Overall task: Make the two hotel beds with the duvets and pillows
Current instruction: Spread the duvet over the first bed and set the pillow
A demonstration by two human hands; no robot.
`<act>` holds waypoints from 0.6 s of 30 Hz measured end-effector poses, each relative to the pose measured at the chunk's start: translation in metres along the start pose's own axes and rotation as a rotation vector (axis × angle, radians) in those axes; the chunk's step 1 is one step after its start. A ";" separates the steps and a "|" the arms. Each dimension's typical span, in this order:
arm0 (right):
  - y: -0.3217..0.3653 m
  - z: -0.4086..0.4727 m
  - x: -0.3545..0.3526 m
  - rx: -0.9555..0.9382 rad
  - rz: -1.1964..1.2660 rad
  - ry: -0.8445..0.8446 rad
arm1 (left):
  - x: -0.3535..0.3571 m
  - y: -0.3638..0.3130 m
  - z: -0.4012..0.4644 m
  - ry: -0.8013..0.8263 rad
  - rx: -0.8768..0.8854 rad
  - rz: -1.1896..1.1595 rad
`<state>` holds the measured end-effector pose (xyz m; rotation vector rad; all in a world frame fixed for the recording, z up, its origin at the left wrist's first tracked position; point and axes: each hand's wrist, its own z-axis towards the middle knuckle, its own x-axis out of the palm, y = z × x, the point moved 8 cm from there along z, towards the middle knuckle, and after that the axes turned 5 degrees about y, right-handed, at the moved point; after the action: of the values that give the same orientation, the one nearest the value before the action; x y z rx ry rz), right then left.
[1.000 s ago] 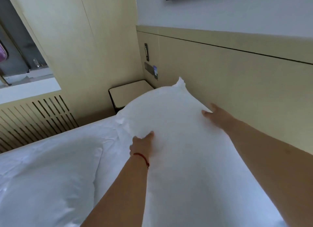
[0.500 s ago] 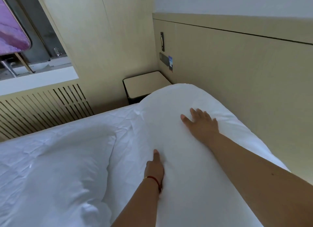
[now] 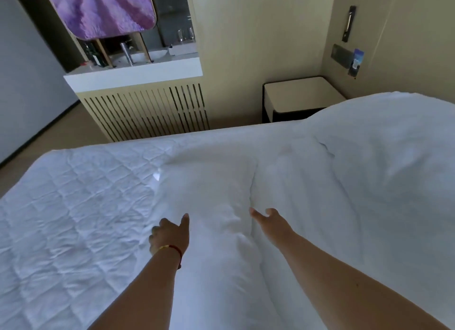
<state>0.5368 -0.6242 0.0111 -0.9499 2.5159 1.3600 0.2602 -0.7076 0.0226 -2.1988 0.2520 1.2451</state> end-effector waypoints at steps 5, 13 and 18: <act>-0.044 0.015 0.085 0.192 0.174 0.078 | 0.020 0.106 0.050 0.190 -0.198 -0.126; -0.064 0.021 0.129 0.151 0.495 0.012 | 0.039 0.133 0.065 0.354 -0.185 -0.459; -0.022 -0.002 0.100 0.052 0.630 -0.059 | -0.006 0.082 0.048 0.350 -0.023 -0.714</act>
<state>0.4705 -0.6808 -0.0424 -0.0844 2.9098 1.4100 0.1869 -0.7467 -0.0238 -2.2106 -0.3897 0.4754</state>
